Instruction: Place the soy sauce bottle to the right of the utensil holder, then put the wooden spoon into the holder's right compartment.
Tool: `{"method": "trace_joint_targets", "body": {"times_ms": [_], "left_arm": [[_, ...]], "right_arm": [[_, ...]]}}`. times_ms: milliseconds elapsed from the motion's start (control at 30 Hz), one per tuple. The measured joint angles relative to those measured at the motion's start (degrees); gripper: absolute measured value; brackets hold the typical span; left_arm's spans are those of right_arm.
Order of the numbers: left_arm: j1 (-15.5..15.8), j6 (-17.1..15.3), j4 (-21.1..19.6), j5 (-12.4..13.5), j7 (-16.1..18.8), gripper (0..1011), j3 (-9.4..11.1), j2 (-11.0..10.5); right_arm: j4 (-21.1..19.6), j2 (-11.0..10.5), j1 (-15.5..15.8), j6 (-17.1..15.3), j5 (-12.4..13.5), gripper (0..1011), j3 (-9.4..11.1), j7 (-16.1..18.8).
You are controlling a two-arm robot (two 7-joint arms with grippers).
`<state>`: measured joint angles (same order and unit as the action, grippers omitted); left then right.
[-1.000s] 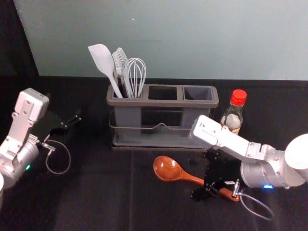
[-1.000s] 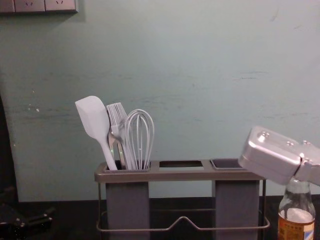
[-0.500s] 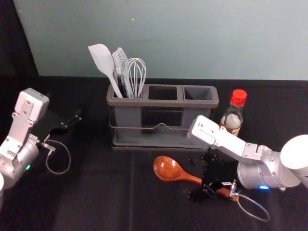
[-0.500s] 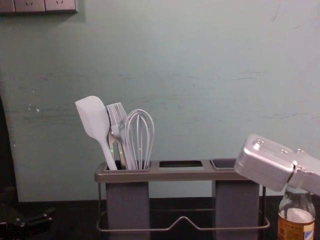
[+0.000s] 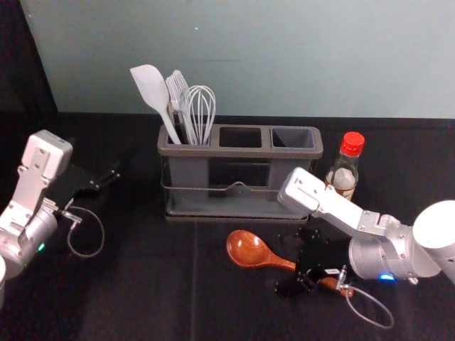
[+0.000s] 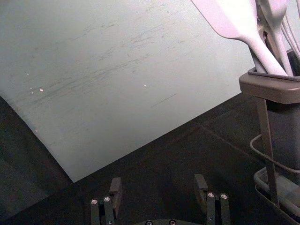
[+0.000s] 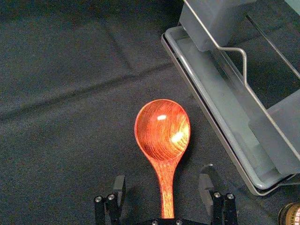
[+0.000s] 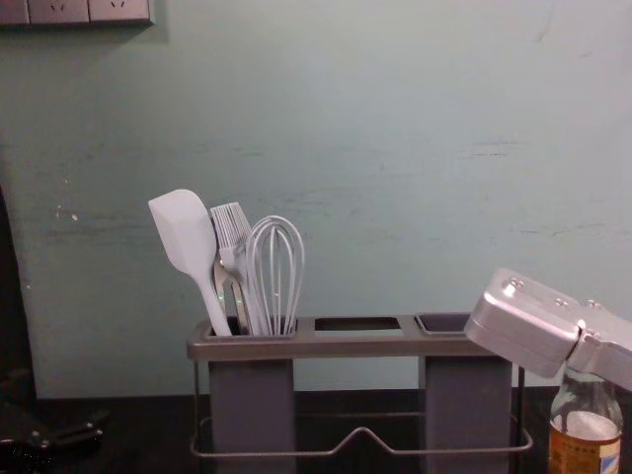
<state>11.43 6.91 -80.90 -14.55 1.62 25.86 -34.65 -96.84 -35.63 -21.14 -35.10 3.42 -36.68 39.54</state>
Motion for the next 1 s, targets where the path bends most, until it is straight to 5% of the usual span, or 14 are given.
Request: {"method": "trace_joint_targets", "body": {"times_ms": [1000], "left_arm": [[0.0,0.0,0.0,0.0,0.0,1005,0.0,0.0]], "right_arm": [[2.0,0.4,-0.2,0.9,2.0,1002,-0.3,-0.7]]}}
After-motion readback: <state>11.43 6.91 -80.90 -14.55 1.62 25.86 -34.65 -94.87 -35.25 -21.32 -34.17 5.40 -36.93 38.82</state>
